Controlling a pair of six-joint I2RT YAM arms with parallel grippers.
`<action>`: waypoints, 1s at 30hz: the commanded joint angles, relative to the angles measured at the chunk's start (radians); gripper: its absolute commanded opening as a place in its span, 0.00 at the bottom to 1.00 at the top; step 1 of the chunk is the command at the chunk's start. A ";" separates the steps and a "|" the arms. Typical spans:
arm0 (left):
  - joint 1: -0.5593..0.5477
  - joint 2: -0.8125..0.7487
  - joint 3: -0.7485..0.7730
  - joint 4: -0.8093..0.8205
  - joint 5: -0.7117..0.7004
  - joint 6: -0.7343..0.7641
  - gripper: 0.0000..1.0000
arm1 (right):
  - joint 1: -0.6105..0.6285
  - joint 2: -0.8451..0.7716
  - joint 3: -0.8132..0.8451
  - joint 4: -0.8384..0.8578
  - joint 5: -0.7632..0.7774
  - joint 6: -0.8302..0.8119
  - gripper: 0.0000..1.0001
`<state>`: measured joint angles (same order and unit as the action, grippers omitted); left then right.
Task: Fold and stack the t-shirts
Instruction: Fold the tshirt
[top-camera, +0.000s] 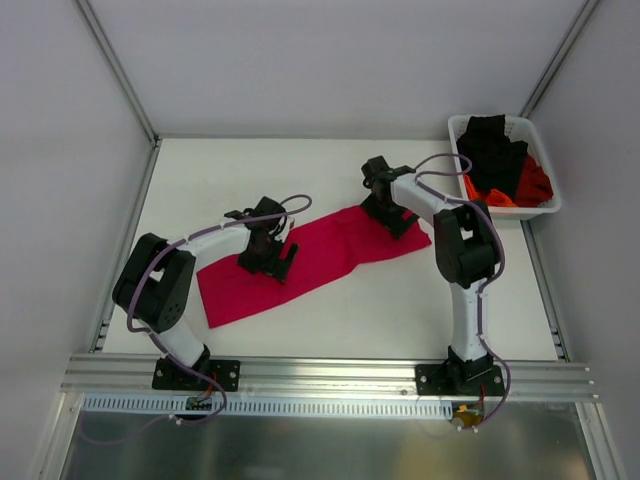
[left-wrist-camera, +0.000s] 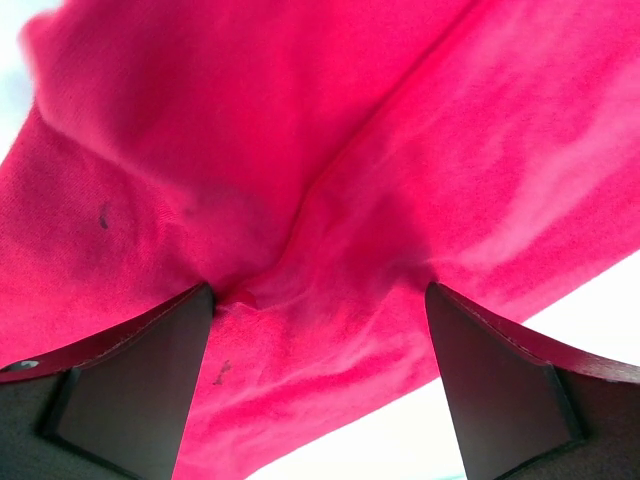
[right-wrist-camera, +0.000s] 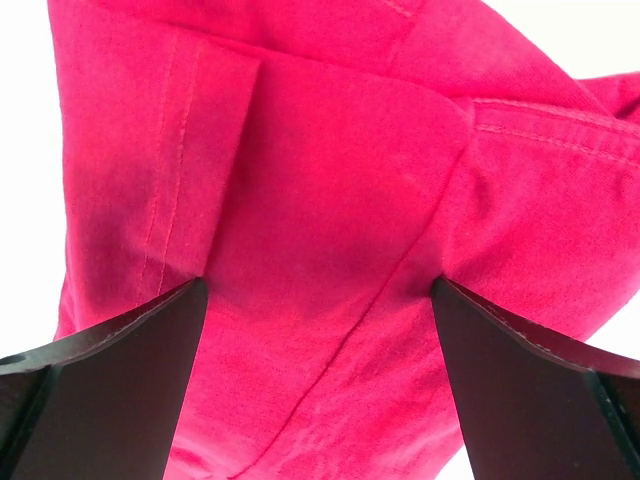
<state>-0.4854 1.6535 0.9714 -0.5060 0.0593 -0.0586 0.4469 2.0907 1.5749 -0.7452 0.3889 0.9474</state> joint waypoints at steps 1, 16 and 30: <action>-0.050 0.051 0.023 -0.098 0.080 -0.199 0.88 | -0.008 0.081 0.138 0.014 -0.008 -0.178 0.99; -0.203 0.158 0.210 -0.098 0.135 -0.642 0.86 | -0.019 0.479 0.749 0.115 -0.226 -0.542 0.99; -0.311 0.154 0.265 -0.101 0.076 -0.857 0.85 | 0.023 0.476 0.881 0.129 -0.286 -0.705 0.99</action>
<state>-0.7891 1.8606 1.2560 -0.5838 0.1570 -0.8204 0.4644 2.6152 2.4310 -0.6029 0.1307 0.3016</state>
